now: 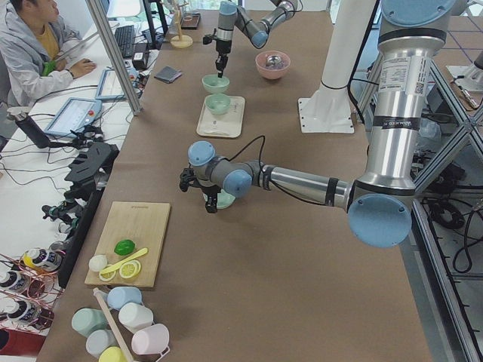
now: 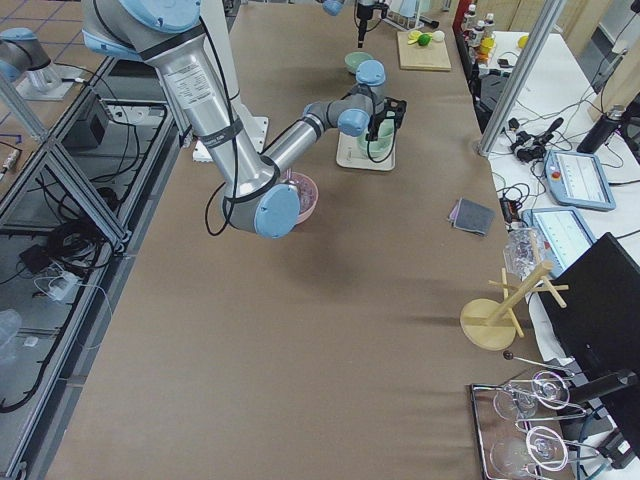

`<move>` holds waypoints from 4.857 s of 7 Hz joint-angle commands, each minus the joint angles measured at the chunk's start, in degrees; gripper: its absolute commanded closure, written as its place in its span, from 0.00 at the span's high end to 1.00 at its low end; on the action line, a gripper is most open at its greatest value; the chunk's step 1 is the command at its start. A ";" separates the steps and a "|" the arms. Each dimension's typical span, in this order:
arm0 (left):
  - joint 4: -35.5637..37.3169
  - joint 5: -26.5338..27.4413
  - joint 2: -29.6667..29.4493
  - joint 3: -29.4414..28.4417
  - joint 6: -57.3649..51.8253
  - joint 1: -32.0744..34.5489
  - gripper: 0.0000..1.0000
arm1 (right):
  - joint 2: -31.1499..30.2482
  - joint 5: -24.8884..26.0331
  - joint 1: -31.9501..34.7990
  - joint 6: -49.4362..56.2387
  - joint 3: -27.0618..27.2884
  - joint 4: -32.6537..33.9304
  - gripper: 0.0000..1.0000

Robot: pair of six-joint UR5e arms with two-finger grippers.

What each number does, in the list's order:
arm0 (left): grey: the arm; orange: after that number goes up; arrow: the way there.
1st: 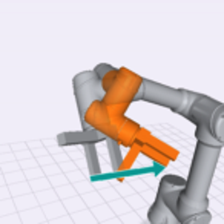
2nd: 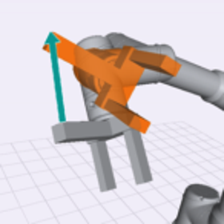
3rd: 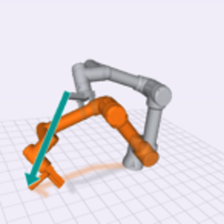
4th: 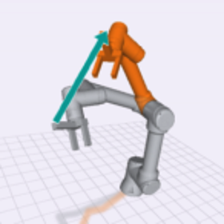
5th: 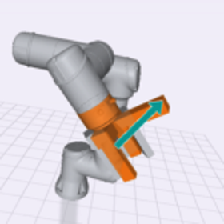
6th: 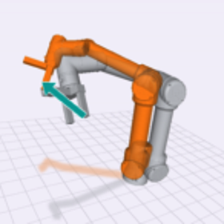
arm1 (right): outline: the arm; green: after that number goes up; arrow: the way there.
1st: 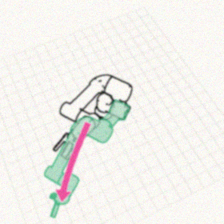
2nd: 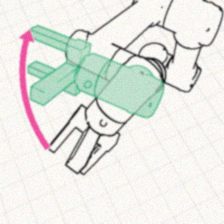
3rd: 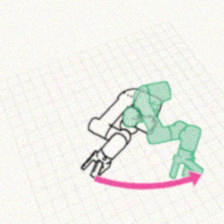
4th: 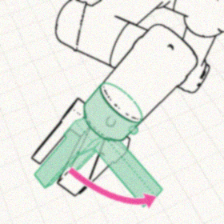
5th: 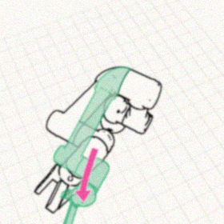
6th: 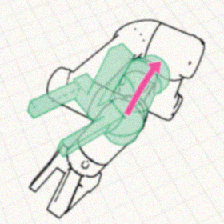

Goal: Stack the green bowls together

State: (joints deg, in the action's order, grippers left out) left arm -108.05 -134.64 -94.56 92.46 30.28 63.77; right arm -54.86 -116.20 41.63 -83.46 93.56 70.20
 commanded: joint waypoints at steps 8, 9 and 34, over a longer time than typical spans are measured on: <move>-0.32 0.00 -1.42 -1.32 1.45 -0.84 0.85 | 3.01 4.58 -4.11 -2.94 -4.62 -0.68 0.91; -0.32 0.00 -1.51 -1.23 1.45 -0.84 0.85 | 3.09 3.97 -2.02 -2.85 -4.53 -0.25 1.00; 8.14 8.96 -45.54 -10.70 40.82 -22.54 0.00 | -30.39 -18.18 28.85 45.93 4.26 0.11 1.00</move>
State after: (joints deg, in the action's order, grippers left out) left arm -97.74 -125.98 -139.52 83.60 71.08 41.26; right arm -85.21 -134.38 70.40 -37.57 97.74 70.33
